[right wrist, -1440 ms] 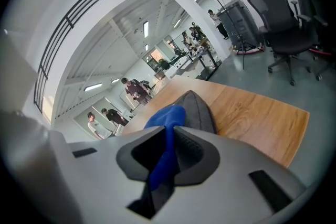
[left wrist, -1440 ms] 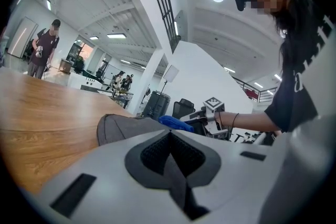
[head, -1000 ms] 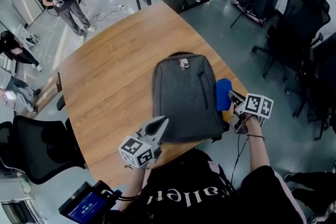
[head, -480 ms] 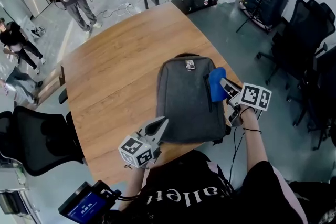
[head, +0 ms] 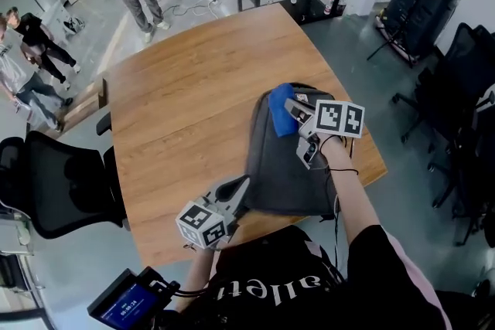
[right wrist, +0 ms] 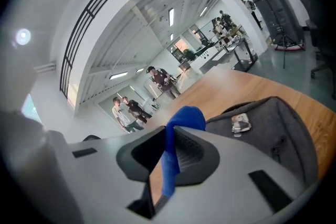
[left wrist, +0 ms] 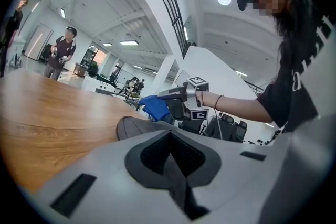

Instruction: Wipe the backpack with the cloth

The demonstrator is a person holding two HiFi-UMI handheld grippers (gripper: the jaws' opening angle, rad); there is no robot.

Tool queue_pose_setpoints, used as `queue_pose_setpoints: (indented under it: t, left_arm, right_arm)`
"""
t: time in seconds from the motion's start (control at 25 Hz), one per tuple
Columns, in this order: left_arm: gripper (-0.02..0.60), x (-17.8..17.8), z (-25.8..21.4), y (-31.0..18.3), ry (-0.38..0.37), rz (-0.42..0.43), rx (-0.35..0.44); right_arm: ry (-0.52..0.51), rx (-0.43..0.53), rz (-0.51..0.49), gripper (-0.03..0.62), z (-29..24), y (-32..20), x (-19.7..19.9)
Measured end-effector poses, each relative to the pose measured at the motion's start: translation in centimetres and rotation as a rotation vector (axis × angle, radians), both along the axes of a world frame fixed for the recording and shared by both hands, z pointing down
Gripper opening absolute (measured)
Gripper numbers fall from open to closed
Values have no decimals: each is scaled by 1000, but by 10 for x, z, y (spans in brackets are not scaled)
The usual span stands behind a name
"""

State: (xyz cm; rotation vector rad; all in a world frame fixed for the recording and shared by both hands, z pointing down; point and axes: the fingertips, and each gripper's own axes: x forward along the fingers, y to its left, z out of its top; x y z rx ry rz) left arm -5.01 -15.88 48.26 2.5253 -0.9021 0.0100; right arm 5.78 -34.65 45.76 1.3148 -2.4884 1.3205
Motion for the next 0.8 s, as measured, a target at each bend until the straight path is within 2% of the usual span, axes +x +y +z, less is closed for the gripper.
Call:
queue_pose_setpoints:
  t: [0.16, 0.32, 0.52, 0.72, 0.8]
  left_arm:
    - [0, -14, 10, -10, 5, -27, -3]
    - [0, -13, 3, -5, 6, -46, -8]
    - [0, -16, 4, -5, 16, -45, -16]
    - [0, -6, 1, -15, 44, -22, -16]
    - [0, 1, 0, -17, 45, 2, -13]
  right_arm:
    - [45, -45, -73, 56, 28, -25, -45]
    - [87, -112, -105, 55, 47, -31, -56]
    - [148, -155, -92, 56, 71, -35, -37]
    - [128, -158, -32, 55, 69, -40, 5]
    - [159, -152, -8, 55, 68, -39, 26]
